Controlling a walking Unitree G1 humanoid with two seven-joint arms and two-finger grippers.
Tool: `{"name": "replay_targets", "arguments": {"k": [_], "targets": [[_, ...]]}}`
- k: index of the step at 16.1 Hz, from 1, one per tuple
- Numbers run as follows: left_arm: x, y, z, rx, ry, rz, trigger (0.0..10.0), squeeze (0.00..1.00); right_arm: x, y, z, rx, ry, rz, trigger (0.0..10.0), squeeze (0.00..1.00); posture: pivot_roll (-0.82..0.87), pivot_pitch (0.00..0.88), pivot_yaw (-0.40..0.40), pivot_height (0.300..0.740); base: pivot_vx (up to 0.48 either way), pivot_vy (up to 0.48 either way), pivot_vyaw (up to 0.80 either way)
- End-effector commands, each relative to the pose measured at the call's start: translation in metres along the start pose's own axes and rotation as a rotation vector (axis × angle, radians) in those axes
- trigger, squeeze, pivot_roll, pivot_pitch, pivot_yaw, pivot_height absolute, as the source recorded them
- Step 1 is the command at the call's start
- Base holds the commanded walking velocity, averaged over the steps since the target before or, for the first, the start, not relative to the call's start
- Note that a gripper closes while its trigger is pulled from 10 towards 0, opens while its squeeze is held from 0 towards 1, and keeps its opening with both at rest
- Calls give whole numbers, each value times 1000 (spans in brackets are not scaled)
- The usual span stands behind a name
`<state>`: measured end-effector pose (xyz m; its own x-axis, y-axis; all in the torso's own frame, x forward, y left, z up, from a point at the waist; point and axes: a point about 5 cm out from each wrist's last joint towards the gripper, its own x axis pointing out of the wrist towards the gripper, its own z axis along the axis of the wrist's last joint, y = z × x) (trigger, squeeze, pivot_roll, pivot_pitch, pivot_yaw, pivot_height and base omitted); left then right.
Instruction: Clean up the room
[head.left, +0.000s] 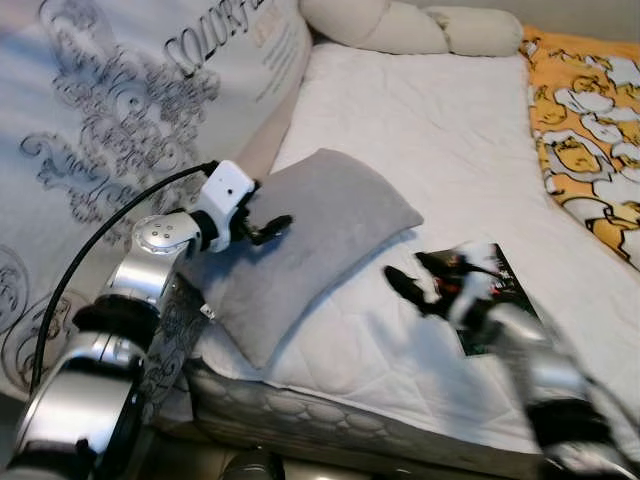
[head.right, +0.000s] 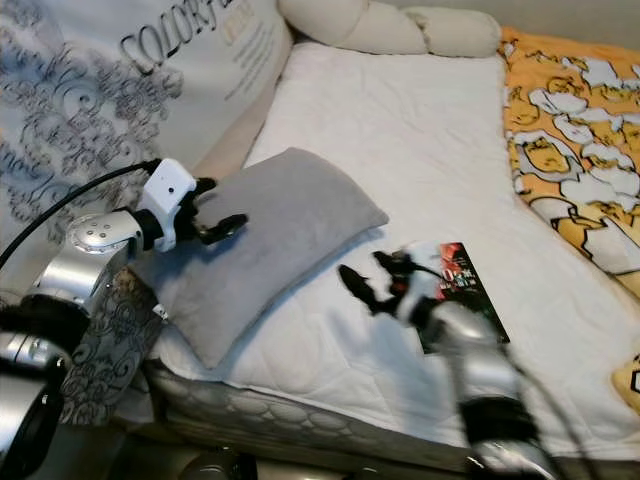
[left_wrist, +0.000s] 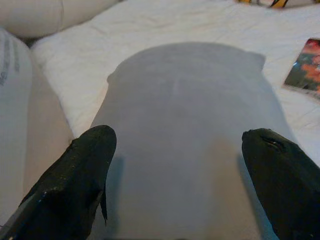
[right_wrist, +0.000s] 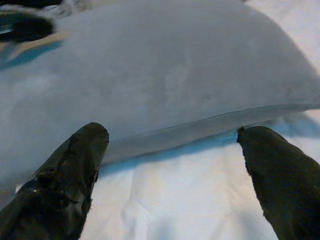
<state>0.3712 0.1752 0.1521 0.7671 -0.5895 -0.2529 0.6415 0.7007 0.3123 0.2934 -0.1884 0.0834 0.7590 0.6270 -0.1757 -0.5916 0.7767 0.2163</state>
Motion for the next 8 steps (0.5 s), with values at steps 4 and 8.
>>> {"name": "replay_targets", "arguments": {"k": [4, 8], "targets": [[12, 0, -12, 53, 122, 39, 10000, 0, -20, 22, 27, -110, 40, 126, 10000, 0, -54, 41, 73, 740, 0, 0, 0], [17, -11, -29, 125, 255, 44, 10000, 0, -29, 40, 32, -156, 106, 165, 10000, 0, -84, 51, 86, 740, 0, 0, 0]]}}
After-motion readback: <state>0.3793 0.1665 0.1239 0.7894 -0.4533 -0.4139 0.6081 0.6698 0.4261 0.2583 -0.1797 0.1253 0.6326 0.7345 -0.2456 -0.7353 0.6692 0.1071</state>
